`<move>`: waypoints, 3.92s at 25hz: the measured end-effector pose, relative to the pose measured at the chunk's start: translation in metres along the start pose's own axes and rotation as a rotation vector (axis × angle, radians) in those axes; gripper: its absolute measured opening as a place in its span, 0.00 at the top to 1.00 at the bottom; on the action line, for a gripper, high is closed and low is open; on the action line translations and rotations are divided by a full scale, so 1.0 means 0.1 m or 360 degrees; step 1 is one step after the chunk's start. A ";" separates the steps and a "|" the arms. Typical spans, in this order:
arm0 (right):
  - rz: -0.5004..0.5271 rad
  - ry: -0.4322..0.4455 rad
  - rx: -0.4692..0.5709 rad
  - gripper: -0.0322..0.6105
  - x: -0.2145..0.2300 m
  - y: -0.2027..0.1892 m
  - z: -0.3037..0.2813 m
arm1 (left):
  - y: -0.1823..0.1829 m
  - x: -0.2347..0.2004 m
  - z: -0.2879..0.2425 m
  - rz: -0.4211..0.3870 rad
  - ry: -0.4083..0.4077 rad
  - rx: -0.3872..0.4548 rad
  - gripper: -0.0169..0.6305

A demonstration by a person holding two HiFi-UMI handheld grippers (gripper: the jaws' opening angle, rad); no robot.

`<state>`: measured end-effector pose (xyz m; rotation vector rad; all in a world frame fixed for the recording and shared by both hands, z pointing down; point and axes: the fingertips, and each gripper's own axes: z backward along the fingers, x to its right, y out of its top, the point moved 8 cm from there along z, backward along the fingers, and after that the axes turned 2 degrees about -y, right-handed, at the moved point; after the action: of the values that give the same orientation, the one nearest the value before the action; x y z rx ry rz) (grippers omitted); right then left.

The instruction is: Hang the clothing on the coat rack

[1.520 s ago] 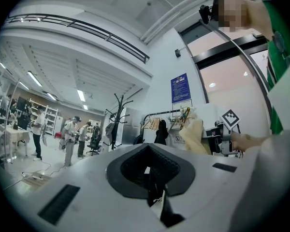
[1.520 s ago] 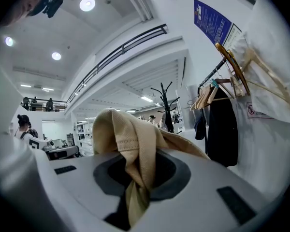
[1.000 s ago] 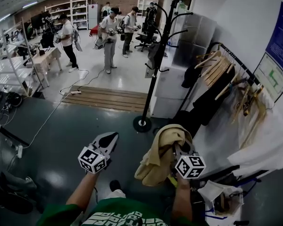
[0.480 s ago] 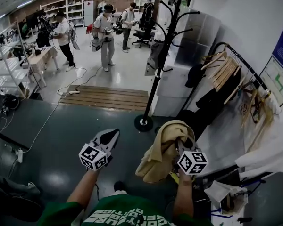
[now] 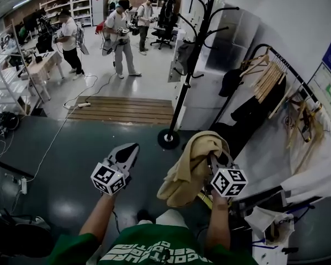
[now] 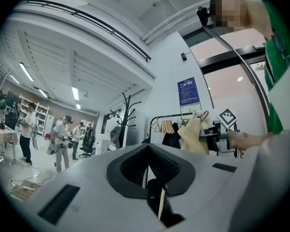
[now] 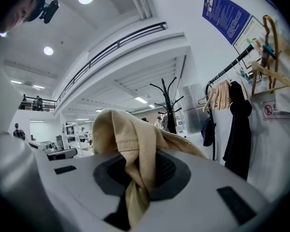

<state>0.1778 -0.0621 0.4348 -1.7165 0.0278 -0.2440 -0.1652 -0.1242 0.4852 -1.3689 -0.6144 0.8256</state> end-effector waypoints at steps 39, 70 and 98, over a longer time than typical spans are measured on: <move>-0.0023 -0.0110 0.0086 0.86 0.99 0.55 -2.10 | 0.11 -1.41 -2.31 -0.0092 -0.0241 -0.0006 0.97; 0.0143 0.0010 0.0424 0.86 1.44 2.34 -3.32 | 0.56 -1.82 -3.44 -0.0152 -0.0267 0.0087 0.97; 0.0180 -0.0104 0.0316 0.86 2.00 2.94 -4.73 | 0.65 -1.91 -3.94 -0.0116 -0.0246 0.0108 0.97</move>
<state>0.3246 -0.6020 0.2419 -1.5190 0.0507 -0.1027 0.0254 -0.5117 0.3883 -1.2218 -0.7452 0.8911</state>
